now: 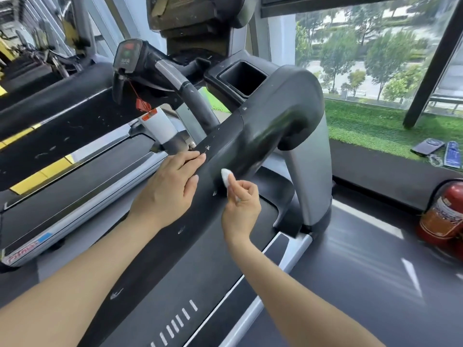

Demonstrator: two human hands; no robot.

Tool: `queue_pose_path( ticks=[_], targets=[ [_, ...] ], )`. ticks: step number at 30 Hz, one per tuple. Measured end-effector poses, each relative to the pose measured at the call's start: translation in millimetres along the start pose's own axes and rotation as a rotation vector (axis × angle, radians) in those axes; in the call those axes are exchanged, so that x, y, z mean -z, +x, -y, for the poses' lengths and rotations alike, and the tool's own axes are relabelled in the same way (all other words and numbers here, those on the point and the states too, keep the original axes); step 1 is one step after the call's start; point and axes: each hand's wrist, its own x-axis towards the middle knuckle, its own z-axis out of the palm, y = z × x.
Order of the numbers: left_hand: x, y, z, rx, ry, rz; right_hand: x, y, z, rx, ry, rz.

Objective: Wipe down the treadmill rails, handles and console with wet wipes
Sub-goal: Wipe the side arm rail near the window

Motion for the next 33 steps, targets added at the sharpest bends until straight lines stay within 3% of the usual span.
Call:
queue_pose_path(
  ticks=[5, 8, 13, 20, 26, 33],
  targets=[
    [1.4, -0.5, -2.3, 0.019, 0.009, 0.011, 6.0, 84.5, -1.2, -0.311, 0.111, -0.178],
    [1.9, -1.2, -5.6, 0.029, 0.021, -0.004, 2.3, 77.7, -5.5, -0.323, 0.155, -0.174],
    [4.5, -0.5, -7.1, 0.031, 0.042, 0.001, 3.4, 7.7, -18.6, -0.410, 0.236, -0.020],
    [4.5, -0.1, -7.4, 0.045, 0.054, 0.030, 9.8, 85.5, -19.0, -0.498, 0.154, -0.119],
    [5.0, 0.6, -7.5, 0.047, 0.064, 0.039, 8.9, 22.1, -23.1, -0.468, 0.144, 0.012],
    [3.9, 0.2, -4.7, 0.030, 0.072, 0.018, 15.2, 119.9, -8.5, -0.505, 0.139, -0.156]
  ],
)
